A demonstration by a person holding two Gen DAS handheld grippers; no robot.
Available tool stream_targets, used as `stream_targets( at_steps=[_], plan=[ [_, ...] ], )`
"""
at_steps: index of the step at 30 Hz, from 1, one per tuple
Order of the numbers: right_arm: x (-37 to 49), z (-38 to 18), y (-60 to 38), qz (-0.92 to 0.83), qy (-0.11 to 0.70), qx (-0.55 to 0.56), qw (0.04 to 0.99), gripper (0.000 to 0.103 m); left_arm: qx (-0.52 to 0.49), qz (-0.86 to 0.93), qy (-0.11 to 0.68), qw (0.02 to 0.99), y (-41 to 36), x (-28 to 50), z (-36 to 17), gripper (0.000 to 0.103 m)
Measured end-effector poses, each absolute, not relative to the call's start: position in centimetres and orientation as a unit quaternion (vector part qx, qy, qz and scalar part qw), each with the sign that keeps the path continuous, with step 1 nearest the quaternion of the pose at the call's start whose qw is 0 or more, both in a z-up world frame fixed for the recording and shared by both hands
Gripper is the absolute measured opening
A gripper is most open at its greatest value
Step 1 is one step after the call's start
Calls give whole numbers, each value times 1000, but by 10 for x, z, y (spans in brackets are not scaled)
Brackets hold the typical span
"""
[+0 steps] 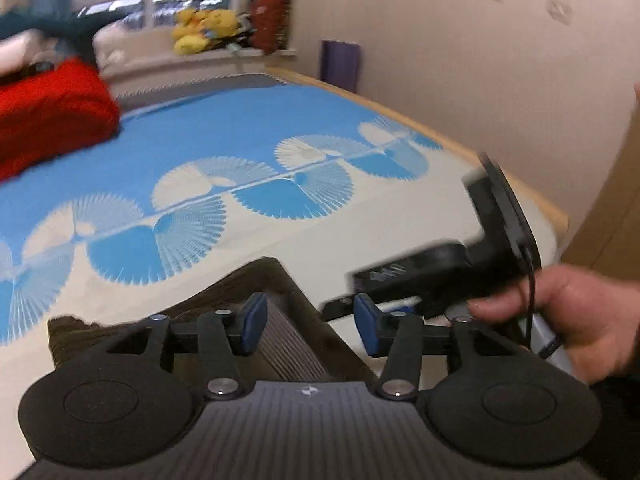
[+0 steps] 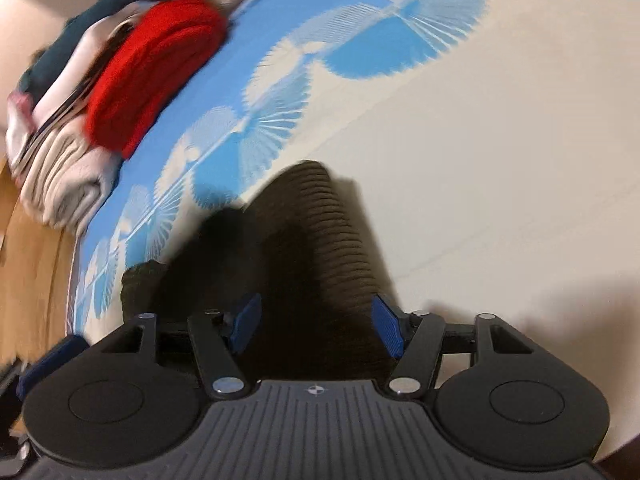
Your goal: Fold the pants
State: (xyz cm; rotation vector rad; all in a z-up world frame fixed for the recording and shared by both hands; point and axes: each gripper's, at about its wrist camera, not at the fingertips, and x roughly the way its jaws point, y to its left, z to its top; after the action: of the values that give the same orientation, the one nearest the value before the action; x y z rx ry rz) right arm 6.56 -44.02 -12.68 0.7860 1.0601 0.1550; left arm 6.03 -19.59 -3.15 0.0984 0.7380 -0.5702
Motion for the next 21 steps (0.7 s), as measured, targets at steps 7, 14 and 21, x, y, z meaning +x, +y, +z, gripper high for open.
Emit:
stream_targets(
  at_steps=[7, 14, 21],
  plan=[
    [75, -131, -427, 98, 508, 354, 779, 69, -34, -90, 467, 879, -87, 118, -68, 46],
    [93, -135, -388, 114, 539, 305, 777, 87, -12, -60, 528, 847, -45, 121, -99, 48],
    [101, -139, -339, 114, 561, 221, 789, 73, -14, -57, 521, 852, -22, 96, -88, 48]
  ],
)
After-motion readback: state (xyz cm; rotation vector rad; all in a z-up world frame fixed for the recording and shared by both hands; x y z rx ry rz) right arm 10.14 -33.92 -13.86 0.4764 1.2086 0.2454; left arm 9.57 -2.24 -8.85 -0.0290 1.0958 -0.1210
